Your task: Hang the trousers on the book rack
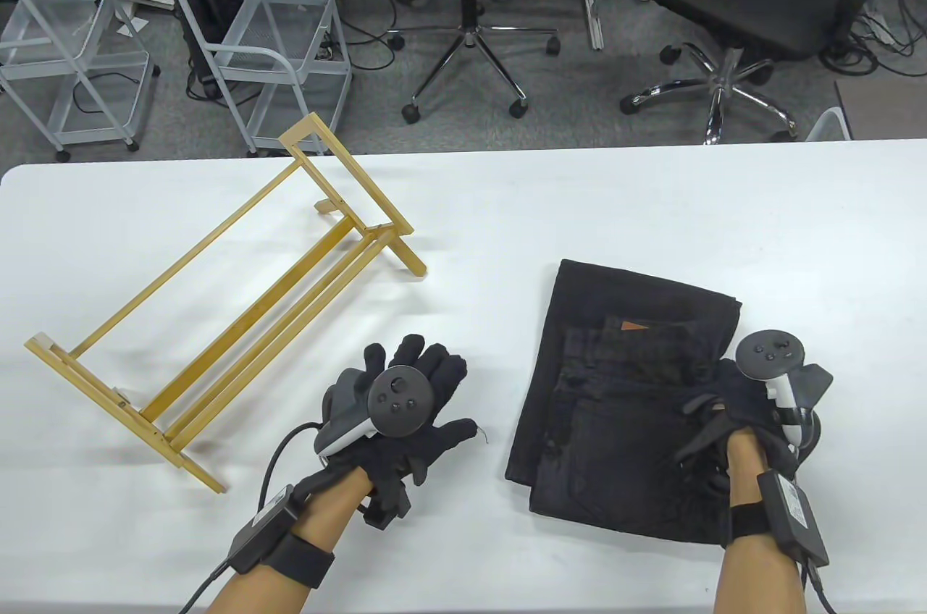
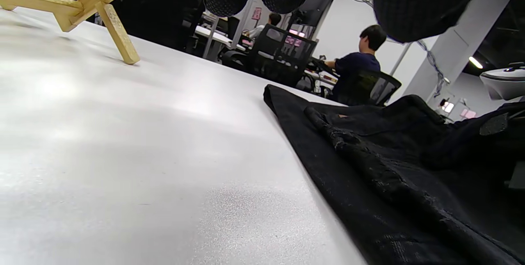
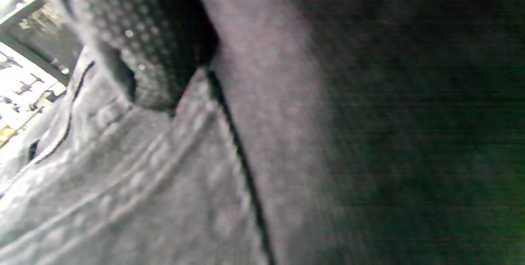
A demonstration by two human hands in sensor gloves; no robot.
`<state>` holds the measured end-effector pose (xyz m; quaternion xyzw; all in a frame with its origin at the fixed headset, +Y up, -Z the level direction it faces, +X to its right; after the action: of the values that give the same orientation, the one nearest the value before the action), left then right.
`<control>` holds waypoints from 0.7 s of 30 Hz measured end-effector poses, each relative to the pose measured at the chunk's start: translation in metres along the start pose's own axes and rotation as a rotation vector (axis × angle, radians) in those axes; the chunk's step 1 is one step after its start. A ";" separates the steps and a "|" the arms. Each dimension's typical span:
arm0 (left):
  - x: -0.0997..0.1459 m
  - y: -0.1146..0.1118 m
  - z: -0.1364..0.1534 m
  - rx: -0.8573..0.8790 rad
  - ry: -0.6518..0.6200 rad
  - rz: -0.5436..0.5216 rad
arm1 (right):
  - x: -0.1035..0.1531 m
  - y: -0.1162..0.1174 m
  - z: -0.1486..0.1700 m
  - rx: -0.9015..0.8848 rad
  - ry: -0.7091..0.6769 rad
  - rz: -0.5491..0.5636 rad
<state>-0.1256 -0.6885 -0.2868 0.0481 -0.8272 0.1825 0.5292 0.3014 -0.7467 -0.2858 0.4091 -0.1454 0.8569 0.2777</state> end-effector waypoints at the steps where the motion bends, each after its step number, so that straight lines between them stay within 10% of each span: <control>1: 0.000 0.000 0.000 0.001 0.000 0.000 | 0.001 -0.001 -0.002 0.006 -0.020 0.013; 21: 0.000 0.001 0.006 0.033 0.026 0.005 | 0.058 -0.017 -0.069 -0.074 -0.673 0.112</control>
<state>-0.1310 -0.6902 -0.2896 0.0523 -0.8174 0.1980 0.5385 0.2394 -0.6796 -0.2828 0.6500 -0.2820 0.6820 0.1812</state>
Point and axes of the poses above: the tracker on the back of each hand, its own z axis roughly to the little-finger side, its own x axis roughly from the fingertips to the wrist, y = z × x, the point moved 2 cm from there along -x, roughly from the wrist to the fingertips, and after that the axes turned 3 degrees about y, right-handed, at the moved point
